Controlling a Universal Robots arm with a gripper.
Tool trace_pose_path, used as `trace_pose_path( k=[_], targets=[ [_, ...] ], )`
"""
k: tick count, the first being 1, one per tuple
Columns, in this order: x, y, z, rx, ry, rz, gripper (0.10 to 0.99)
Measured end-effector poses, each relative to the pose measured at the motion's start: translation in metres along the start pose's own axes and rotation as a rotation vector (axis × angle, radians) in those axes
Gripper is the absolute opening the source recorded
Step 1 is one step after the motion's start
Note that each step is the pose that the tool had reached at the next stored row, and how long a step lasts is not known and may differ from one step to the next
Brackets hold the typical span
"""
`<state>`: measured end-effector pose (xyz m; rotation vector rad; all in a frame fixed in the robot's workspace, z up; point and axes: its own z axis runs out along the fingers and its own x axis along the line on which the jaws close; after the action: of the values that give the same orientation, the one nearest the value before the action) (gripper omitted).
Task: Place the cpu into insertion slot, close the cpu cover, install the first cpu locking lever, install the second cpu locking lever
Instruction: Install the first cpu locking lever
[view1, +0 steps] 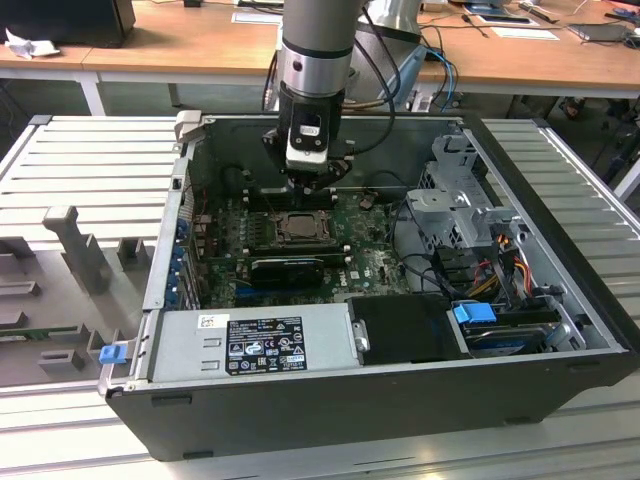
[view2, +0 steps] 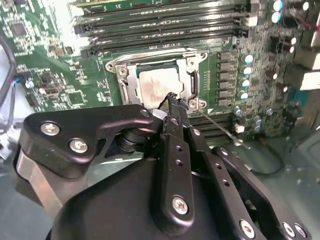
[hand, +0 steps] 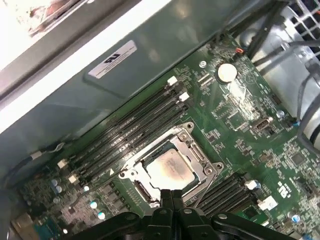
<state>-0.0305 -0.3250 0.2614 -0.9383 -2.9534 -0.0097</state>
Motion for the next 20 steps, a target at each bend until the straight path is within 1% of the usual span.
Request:
trace_pose_path(
  k=[4, 5, 13, 17, 20],
  targets=[
    [0.0000, 0.0000, 0.0003, 0.003, -0.0012, -0.095, 0.106],
    [0.0000, 0.0000, 0.0003, 0.005, -0.0014, -0.133, 0.106],
    [0.0000, 0.0000, 0.0005, 0.011, -0.0024, -0.277, 0.106],
    [0.0000, 0.0000, 0.0005, 0.016, -0.0031, -0.376, 0.106],
    [0.0000, 0.0000, 0.0005, 0.017, -0.0035, -0.421, 0.106]
  ],
)
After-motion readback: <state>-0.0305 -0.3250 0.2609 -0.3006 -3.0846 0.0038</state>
